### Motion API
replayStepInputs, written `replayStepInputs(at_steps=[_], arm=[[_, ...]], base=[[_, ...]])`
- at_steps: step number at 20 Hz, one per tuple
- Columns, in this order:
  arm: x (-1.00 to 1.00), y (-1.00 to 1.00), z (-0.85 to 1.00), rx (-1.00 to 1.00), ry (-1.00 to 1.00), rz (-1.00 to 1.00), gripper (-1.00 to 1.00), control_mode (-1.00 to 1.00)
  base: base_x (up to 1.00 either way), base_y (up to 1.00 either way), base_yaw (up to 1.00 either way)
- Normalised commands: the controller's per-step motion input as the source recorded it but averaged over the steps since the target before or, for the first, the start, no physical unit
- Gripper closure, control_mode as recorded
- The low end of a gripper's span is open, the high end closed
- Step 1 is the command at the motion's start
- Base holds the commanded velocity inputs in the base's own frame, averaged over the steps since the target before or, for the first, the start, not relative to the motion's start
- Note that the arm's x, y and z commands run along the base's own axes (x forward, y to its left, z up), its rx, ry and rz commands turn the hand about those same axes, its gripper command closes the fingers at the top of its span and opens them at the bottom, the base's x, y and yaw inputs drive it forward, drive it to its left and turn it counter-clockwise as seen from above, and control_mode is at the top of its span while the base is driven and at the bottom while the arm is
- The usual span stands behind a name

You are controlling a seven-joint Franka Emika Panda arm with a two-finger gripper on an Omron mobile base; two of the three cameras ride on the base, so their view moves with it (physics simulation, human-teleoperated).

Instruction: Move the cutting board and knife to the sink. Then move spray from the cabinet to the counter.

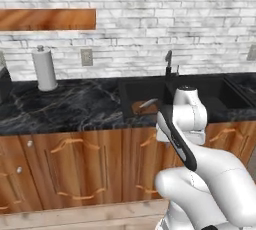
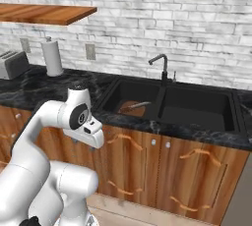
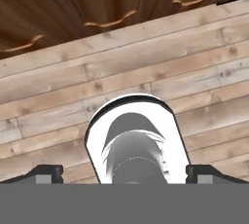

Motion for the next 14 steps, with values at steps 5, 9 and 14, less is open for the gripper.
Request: replayStepInputs(at_steps=[5, 9, 14], arm=[[0.0, 0.0, 0.0, 0.0, 0.0, 0.0, -1.0, 1.0], [0.0, 0.0, 0.0, 0.0, 0.0, 0.0, -1.0, 1.0], [0.0, 0.0, 0.0, 0.0, 0.0, 0.0, -1.0, 1.0]], base=[[-0.67, 0.0, 0.26], [-0.44, -0.02, 0.79], [-0.31, -0.06, 0.92]])
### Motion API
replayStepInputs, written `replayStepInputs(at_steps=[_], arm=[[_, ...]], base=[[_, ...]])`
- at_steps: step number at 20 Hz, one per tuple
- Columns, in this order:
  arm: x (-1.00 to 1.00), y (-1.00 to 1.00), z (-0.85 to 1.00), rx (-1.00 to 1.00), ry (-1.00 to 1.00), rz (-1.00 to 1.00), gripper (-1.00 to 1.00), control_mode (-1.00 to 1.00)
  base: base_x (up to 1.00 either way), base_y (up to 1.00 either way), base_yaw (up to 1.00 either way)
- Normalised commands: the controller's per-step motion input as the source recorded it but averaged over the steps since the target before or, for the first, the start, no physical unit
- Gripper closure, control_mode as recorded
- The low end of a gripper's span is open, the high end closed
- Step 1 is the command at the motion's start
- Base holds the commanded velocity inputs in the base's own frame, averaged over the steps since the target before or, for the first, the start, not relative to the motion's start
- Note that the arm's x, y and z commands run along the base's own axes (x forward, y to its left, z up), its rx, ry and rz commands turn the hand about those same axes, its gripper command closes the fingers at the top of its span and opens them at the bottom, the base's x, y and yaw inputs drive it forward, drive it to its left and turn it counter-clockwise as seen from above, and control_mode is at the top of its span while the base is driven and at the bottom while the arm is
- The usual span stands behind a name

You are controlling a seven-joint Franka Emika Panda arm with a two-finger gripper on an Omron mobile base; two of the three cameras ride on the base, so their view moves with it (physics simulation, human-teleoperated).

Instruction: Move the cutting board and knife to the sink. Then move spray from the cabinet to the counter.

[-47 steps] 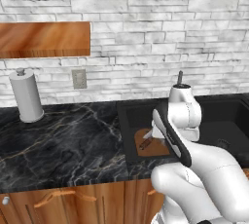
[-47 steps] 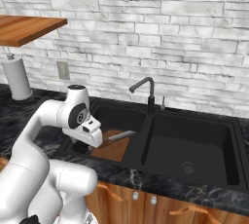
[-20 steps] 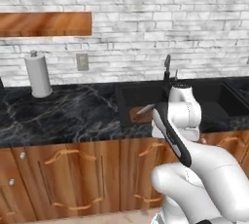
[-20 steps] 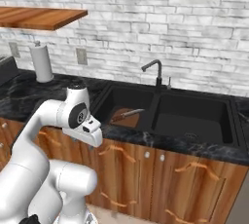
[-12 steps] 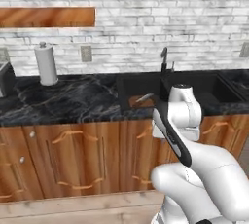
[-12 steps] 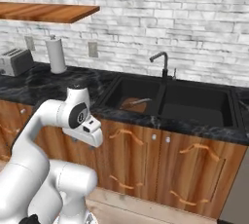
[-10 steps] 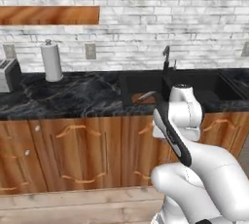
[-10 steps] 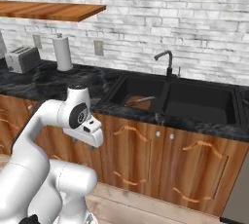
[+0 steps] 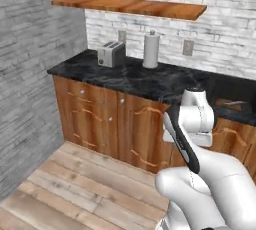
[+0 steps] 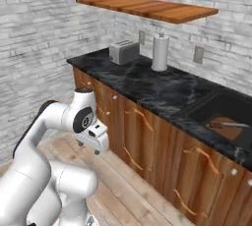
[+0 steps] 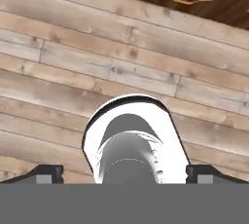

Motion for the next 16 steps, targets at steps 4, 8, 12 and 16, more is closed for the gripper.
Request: replayStepInputs(at_steps=[4, 8, 12, 16], arm=[[0.0, 0.0, 0.0, 0.0, 0.0, 0.0, -1.0, 1.0], [0.0, 0.0, 0.0, 0.0, 0.0, 0.0, -1.0, 1.0], [0.0, 0.0, 0.0, 0.0, 0.0, 0.0, -1.0, 1.0], [0.0, 0.0, 0.0, 0.0, 0.0, 0.0, -1.0, 1.0]], base=[[-0.29, -0.06, 0.93], [-0.28, -0.07, 0.94], [-0.26, -0.05, 0.91], [-0.27, -0.05, 0.89]])
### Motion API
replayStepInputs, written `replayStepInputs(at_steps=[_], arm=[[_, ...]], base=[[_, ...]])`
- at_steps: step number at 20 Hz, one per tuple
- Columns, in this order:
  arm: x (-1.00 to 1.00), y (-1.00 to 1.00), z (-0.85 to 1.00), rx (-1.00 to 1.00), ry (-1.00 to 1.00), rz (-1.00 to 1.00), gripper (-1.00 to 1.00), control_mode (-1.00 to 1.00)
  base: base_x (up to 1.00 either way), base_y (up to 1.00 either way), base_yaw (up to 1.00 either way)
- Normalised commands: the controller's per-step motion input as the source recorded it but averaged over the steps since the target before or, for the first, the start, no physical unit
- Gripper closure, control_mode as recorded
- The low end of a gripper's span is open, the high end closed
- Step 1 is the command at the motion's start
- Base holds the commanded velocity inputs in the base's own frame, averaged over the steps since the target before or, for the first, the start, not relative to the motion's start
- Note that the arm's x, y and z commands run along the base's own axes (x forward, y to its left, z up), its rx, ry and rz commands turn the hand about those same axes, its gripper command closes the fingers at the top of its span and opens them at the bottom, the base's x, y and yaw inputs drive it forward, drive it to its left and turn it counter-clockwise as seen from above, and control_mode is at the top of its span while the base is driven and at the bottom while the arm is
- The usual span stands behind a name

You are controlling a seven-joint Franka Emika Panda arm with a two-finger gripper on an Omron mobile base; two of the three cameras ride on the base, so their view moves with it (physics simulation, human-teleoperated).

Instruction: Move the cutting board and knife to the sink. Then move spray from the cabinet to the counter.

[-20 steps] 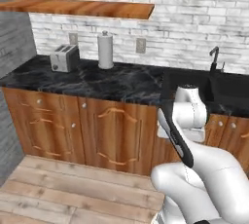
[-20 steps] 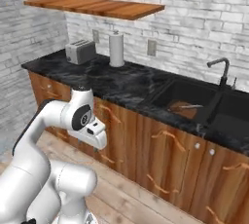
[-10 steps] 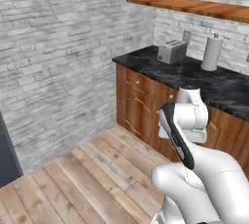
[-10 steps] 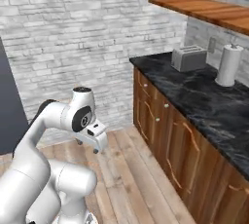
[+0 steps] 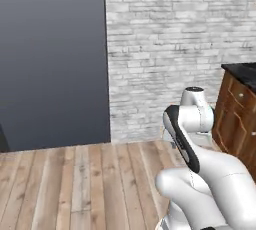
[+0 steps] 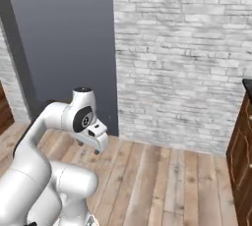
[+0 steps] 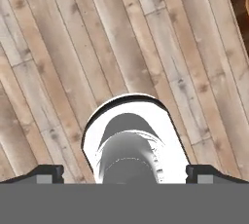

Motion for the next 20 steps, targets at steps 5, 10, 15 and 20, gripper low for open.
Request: replayStepInputs(at_steps=[5, 10, 15, 20], arm=[[0.0, 0.0, 0.0, 0.0, 0.0, 0.0, -1.0, 1.0], [0.0, 0.0, 0.0, 0.0, 0.0, 0.0, -1.0, 1.0], [0.0, 0.0, 0.0, 0.0, 0.0, 0.0, -1.0, 1.0], [0.0, 0.0, 0.0, 0.0, 0.0, 0.0, -1.0, 1.0]], base=[[-0.25, -0.03, 0.9], [-0.16, -0.01, 0.9], [0.08, 0.0, 0.7], [0.26, 0.0, 0.65]])
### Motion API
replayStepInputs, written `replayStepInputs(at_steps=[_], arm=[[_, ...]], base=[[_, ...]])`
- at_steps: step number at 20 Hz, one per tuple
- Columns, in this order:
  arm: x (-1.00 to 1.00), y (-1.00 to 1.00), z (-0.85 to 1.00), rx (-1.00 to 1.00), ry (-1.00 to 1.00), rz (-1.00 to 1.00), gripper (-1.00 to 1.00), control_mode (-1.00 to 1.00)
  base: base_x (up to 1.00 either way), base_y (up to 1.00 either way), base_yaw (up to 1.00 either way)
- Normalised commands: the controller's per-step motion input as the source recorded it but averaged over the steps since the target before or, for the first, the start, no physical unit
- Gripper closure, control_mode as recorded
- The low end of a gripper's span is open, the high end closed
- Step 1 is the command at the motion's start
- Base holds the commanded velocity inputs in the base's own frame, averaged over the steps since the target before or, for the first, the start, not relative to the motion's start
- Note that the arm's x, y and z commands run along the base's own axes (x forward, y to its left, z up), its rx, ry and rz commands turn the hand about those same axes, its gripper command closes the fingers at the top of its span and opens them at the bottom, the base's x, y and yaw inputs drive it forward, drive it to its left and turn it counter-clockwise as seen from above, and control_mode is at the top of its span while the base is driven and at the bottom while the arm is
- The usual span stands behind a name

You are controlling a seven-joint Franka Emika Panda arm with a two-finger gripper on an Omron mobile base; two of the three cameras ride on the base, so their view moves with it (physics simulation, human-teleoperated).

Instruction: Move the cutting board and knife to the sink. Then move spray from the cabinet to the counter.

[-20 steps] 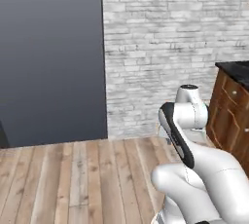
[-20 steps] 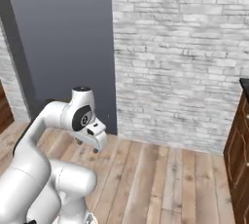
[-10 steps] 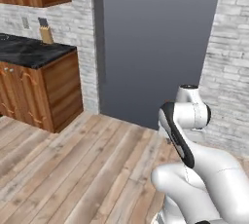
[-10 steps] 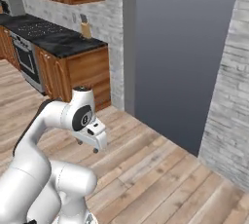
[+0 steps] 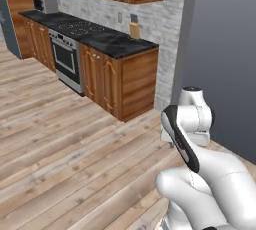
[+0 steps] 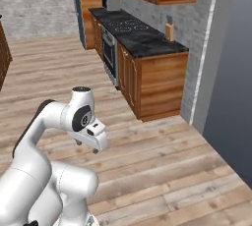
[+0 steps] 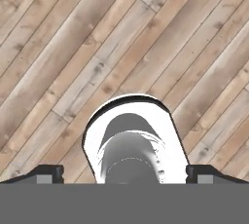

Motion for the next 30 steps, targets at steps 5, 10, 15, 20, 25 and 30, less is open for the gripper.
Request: replayStepInputs(at_steps=[5, 10, 15, 20, 25, 30], arm=[[0.0, 0.0, 0.0, 0.0, 0.0, 0.0, -1.0, 1.0], [0.0, 0.0, 0.0, 0.0, 0.0, 0.0, -1.0, 1.0], [0.0, 0.0, 0.0, 0.0, 0.0, 0.0, -1.0, 1.0], [0.0, 0.0, 0.0, 0.0, 0.0, 0.0, -1.0, 1.0], [0.0, 0.0, 0.0, 0.0, 0.0, 0.0, -1.0, 1.0], [0.0, 0.0, 0.0, 0.0, 0.0, 0.0, -1.0, 1.0]], base=[[0.53, 0.0, 0.34], [0.69, 0.01, 0.17], [0.79, 0.0, 0.13], [0.77, 0.02, 0.15], [0.76, 0.03, 0.18], [0.79, 0.08, 0.16]])
